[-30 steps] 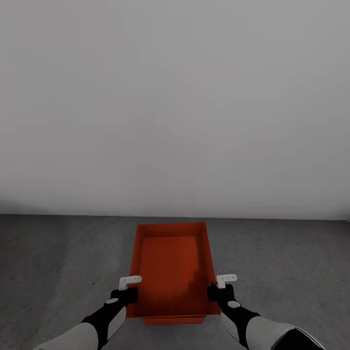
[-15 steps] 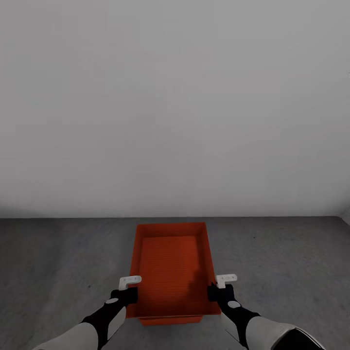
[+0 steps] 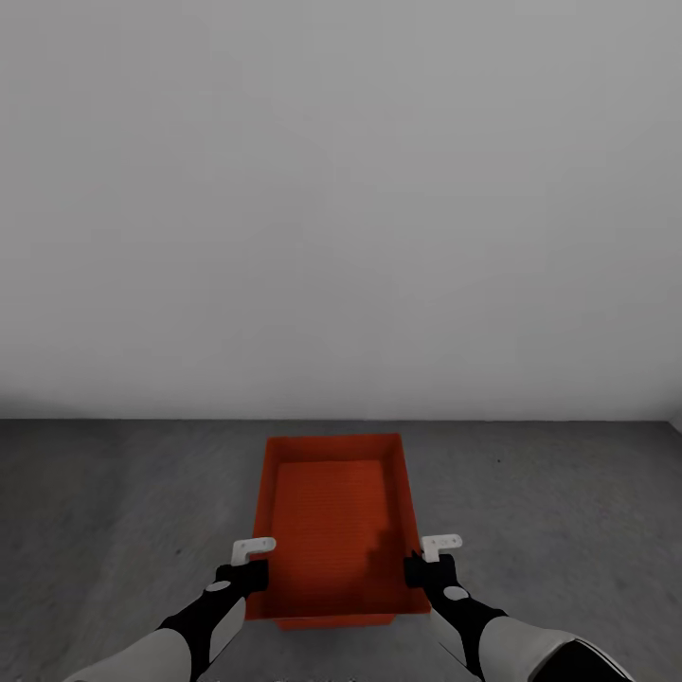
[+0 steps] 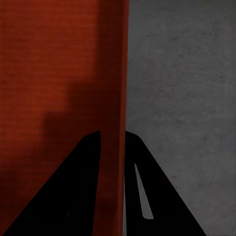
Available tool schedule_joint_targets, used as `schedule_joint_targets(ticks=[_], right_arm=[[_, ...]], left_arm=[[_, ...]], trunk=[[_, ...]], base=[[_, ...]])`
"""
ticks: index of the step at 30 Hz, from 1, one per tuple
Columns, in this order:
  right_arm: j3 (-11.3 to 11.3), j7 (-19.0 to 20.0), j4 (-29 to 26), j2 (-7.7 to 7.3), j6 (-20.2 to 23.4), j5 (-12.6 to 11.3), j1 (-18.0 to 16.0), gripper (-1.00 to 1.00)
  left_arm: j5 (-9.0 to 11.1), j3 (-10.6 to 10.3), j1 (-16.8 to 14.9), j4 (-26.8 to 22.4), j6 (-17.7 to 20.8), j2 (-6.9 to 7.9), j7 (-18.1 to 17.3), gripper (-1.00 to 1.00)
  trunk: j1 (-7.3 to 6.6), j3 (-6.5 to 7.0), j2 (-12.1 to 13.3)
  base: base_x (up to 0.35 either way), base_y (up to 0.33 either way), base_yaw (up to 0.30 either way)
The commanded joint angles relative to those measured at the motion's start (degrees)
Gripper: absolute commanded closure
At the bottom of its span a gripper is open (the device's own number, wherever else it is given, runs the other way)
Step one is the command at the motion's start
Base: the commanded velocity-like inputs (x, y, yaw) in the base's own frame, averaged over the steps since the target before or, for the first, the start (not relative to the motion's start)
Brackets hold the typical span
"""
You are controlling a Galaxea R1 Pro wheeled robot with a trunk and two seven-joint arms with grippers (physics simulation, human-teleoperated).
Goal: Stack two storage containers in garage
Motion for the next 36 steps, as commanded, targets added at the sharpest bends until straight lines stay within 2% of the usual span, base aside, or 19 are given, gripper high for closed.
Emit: schedule_joint_targets(ticks=[1, 36], right_arm=[[-3.89, 0.04, 0.1, 0.04, -0.07, 0.27, -0.04, 1.0], [-3.89, 0.04, 0.1, 0.04, -0.03, 0.28, -0.04, 1.0]], left_arm=[[-0.21, 0.71, -0.05, -0.11, -3.12, 0.21, 0.7, 1.0], [-0.21, 0.71, -0.05, -0.11, -3.12, 0.21, 0.7, 1.0]], trunk=[[0.0, -0.14, -0.05], [0.0, -3.08, -0.05]], base=[[0.0, 0.0, 0.095], [0.0, 0.0, 0.089]])
